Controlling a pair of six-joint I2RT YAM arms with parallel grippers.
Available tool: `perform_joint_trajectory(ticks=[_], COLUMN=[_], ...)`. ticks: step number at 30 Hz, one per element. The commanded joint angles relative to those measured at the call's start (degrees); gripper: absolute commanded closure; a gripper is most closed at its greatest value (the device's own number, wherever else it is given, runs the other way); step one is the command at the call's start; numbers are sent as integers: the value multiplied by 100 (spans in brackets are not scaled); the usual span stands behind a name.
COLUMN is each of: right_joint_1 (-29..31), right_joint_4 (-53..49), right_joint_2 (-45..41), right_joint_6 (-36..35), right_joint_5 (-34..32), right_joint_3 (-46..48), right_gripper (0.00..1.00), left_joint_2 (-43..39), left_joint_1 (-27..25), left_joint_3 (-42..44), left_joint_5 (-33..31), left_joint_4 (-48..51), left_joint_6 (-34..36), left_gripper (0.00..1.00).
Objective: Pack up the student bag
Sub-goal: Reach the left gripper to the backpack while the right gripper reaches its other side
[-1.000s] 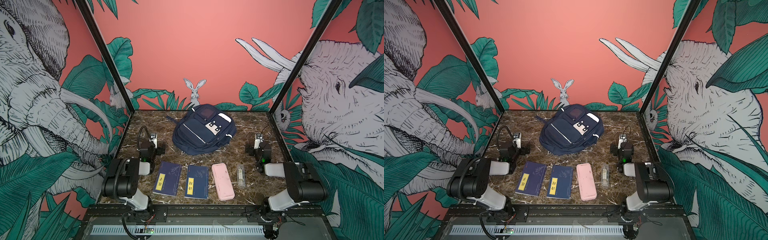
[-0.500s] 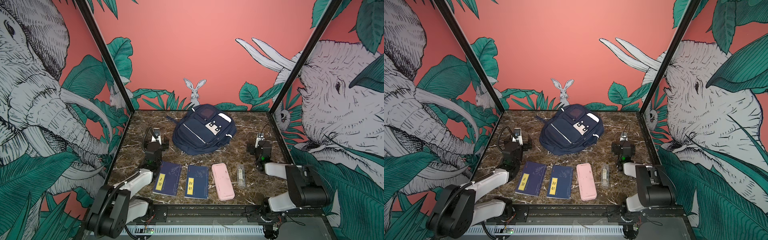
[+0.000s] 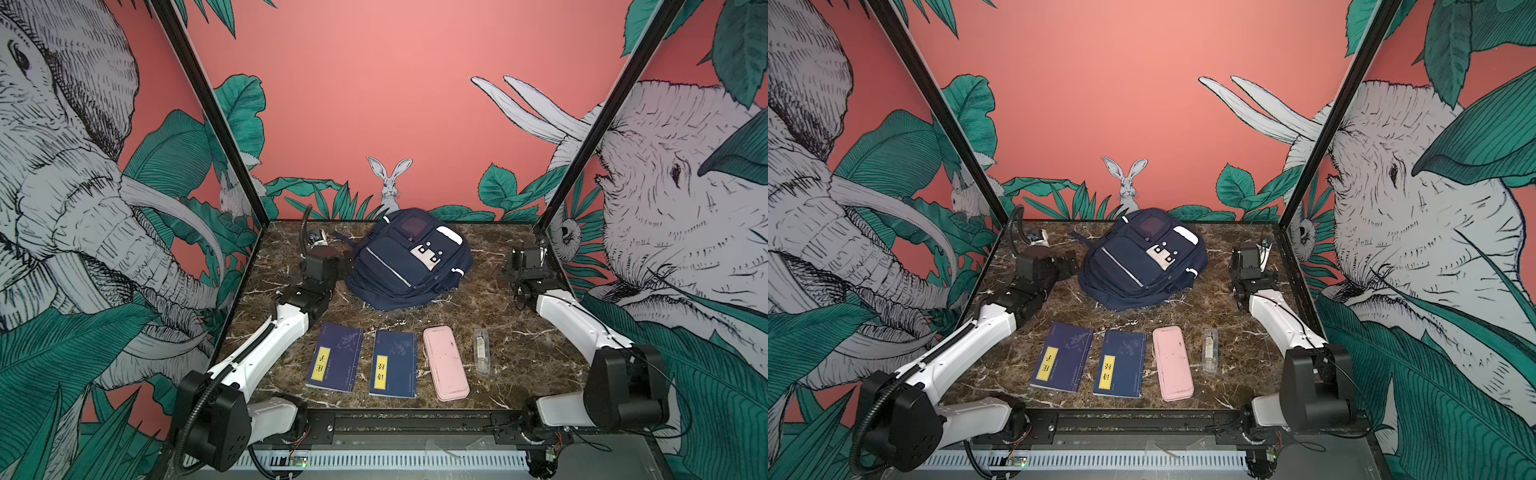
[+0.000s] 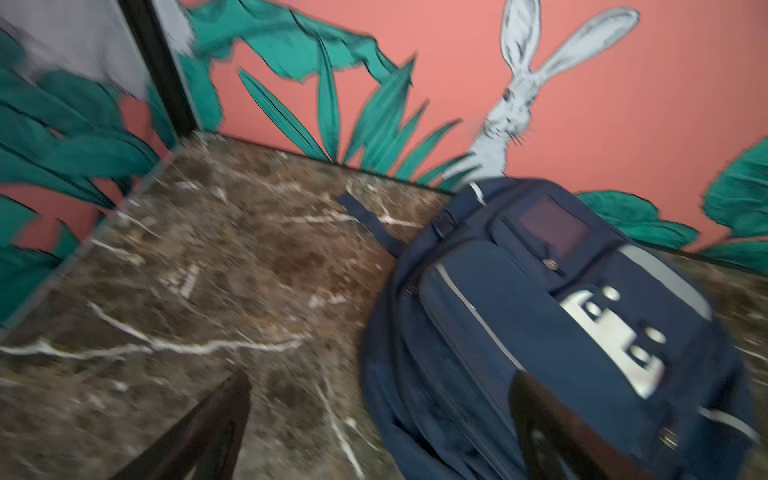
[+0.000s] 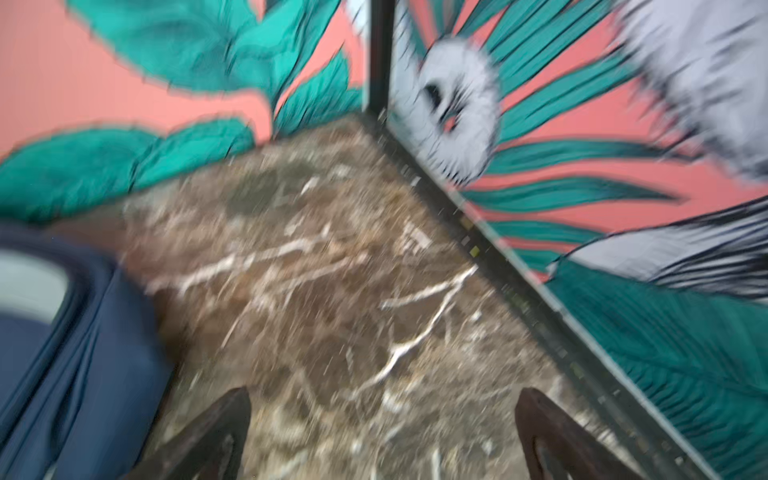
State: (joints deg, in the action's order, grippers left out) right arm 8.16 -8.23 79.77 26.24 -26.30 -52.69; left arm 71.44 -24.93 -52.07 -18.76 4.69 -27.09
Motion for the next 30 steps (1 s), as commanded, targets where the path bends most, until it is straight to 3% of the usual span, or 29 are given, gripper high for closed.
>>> perform_joint_trajectory(ticks=[1,5,10,19,30], right_joint_1=[112,159,334,545,610], right_joint_4=[-445,56,287,348,278], right_joint_2=[-157,-358,-484,-541,-429], right_joint_6=[-54,-34,23,31,74], right_joint_5=[1614,3035,3694,3774,3839], right_joint_3=[161,537,852,1134,1121], right_gripper=[2,3,5,8,17], left_joint_2=[222,515,876,1641,2371], left_joint_1=[-318,-668,-967,-1482,-1902], left_joint_3=[-145,-119,-105,-478,-642], left_joint_5=[747,1240,1668,2026,2400], left_joint_4=[813,478,-100,-406,-834], left_joint_6=[-1232,-2026,-2950,-3953,-4651], left_gripper=[8,14,18,25,35])
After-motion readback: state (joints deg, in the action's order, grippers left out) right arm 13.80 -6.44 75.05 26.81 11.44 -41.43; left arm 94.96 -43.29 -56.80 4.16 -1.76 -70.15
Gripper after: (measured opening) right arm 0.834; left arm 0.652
